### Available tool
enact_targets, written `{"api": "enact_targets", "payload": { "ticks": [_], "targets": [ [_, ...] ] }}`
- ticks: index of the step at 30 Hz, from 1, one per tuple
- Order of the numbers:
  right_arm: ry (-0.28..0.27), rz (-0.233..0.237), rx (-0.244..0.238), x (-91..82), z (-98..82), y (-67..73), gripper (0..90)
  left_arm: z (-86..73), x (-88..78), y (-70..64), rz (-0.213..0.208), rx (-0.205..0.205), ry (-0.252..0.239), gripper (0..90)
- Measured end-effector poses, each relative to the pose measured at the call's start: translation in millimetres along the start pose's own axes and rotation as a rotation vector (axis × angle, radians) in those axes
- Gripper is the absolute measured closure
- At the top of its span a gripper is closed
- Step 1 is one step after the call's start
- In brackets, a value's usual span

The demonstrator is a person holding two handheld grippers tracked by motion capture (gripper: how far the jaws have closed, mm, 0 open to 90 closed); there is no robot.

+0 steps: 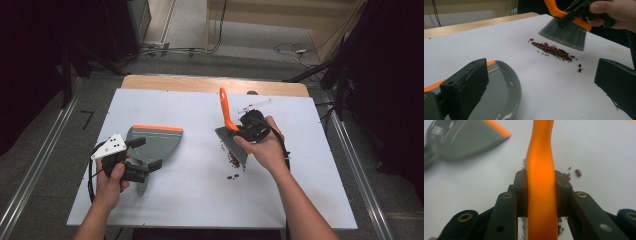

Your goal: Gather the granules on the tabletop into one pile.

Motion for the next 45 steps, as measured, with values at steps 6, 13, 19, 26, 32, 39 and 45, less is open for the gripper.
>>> {"api": "enact_targets", "payload": {
  "ticks": [6, 13, 19, 26, 32, 39, 45],
  "targets": [
    [0.101, 0.082, -0.413, -9.4, -30.7, 30.4, 68.3, -0.3, 1.4, 0.4, 0.004, -0.002, 0.005, 0.0],
    [0.189, 0.195, -0.492, 7.5, -60.0, 61.8, 68.4, -0.8, 3.3, -0.6, 0.008, 0.001, 0.016, 0.0],
    [0.151, 0.166, -0.468, 18.1, -55.4, 39.5, 67.5, -1.2, 3.2, -0.3, 0.003, 0.006, 0.02, 0.0],
    [0.138, 0.167, -0.457, 28.0, -46.2, 16.2, 67.1, -2.1, 3.7, 0.7, 0.003, 0.001, 0.017, 0.0],
    [0.129, 0.132, -0.501, 35.5, -36.1, 4.8, 66.8, -2.0, 4.3, 0.0, 0.001, 0.0, 0.02, 0.0],
    [0.091, 0.097, -0.448, 40.0, -31.0, -14.9, 66.7, -2.6, 4.5, 0.0, 0.002, 0.0, 0.024, 0.0],
    [0.082, 0.084, -0.415, 40.5, -29.6, -22.8, 66.5, -3.6, 5.4, 0.8, 0.006, 0.003, 0.03, 0.0]
  ]
}}
Point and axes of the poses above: each handheld gripper's, and its own axes: x roughly forward along the jaws, z roughly out of its top, y roughly to its left, the point moved 3 cm from there along x, roughly forward along the jaws, and after that the axes turned 6 degrees about -x, right-handed, at the moved point
